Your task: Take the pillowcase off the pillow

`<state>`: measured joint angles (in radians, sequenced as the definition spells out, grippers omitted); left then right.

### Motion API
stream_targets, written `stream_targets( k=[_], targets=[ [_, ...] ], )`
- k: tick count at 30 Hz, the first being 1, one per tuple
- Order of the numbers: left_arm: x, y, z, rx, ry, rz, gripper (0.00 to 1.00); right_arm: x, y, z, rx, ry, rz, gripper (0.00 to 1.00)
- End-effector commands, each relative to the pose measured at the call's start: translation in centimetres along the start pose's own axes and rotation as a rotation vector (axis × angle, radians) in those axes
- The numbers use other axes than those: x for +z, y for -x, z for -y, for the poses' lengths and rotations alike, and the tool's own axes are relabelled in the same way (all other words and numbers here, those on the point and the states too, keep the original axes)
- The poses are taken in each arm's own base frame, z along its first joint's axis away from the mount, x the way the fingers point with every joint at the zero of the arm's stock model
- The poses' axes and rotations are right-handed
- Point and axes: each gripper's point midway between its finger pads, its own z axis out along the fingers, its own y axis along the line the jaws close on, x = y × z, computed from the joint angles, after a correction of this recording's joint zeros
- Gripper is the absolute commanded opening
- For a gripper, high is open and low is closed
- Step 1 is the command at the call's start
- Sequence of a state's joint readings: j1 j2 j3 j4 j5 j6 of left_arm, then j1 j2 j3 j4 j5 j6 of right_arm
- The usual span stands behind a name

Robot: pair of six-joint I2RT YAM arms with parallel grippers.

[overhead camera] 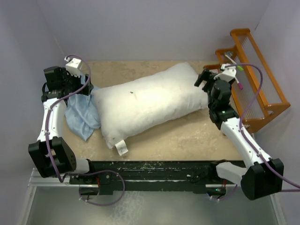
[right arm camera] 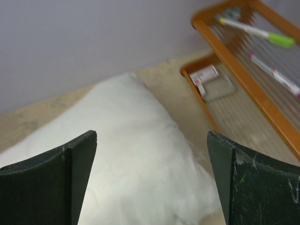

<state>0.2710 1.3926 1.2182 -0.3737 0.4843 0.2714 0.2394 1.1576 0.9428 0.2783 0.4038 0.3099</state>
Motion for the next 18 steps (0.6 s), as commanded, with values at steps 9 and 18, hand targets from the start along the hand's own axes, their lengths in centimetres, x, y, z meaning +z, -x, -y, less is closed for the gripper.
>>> stream_targets(
  k=[9, 18],
  targets=[
    [0.7, -6.8, 5.1, -0.167, -0.087, 0.079, 0.99, -6.7, -8.4, 13.3, -0.173, -0.508, -0.05, 1.0],
    [-0.7, -13.6, 8.6, -0.108, -0.097, 0.075, 0.99, -9.8, -12.1, 16.7, -0.116, -0.699, -0.127, 1.0]
  ],
)
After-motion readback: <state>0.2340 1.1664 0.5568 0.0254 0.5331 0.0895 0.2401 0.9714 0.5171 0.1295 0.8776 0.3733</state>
